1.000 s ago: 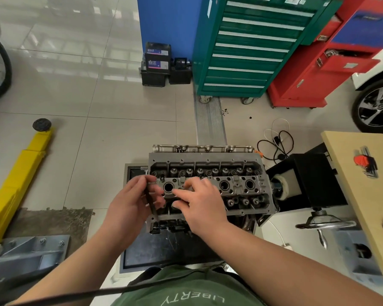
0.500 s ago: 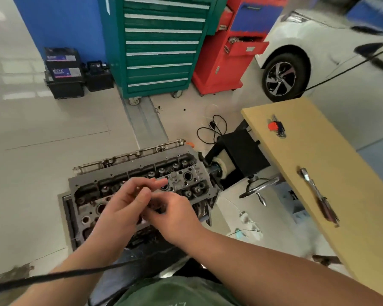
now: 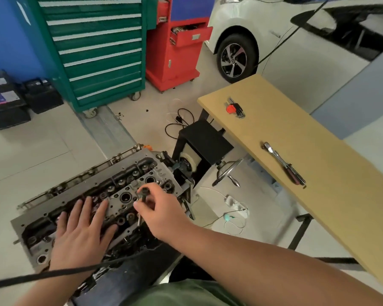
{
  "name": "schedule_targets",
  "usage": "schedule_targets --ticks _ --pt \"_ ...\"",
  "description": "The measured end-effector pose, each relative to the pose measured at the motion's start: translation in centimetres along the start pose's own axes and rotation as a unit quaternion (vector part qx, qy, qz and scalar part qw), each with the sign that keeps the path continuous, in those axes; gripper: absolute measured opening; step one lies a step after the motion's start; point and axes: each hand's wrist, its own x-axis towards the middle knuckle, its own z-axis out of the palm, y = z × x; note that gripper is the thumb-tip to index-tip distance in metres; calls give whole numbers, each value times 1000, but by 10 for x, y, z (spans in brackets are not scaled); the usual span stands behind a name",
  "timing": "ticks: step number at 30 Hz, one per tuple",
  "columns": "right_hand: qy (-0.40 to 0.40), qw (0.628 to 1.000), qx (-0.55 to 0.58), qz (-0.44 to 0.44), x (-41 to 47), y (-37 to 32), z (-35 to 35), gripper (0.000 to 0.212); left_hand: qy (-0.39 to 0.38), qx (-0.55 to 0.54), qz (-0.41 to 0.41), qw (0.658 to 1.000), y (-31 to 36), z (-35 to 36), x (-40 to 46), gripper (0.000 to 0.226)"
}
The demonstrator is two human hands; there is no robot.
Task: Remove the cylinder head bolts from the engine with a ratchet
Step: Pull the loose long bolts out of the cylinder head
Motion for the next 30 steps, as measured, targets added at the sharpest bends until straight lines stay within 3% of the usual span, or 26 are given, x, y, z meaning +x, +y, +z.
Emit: schedule_targets --ticks 6,16,21,26,30 --pt "28 989 -99 -106 10 1 2 21 29 29 2 999 -1 4 -1 87" --pt "13 992 -68 -102 6 30 5 28 45 31 20 998 -3 7 -2 98" --pt "53 981 -61 -175 2 25 12 22 62 26 25 997 0 8 -4 111" --pt "-32 968 -107 -223 3 16 31 22 65 18 22 997 0 10 -4 111" --pt "-15 971 -126 -202 11 18 39 22 72 12 25 997 1 9 -5 110"
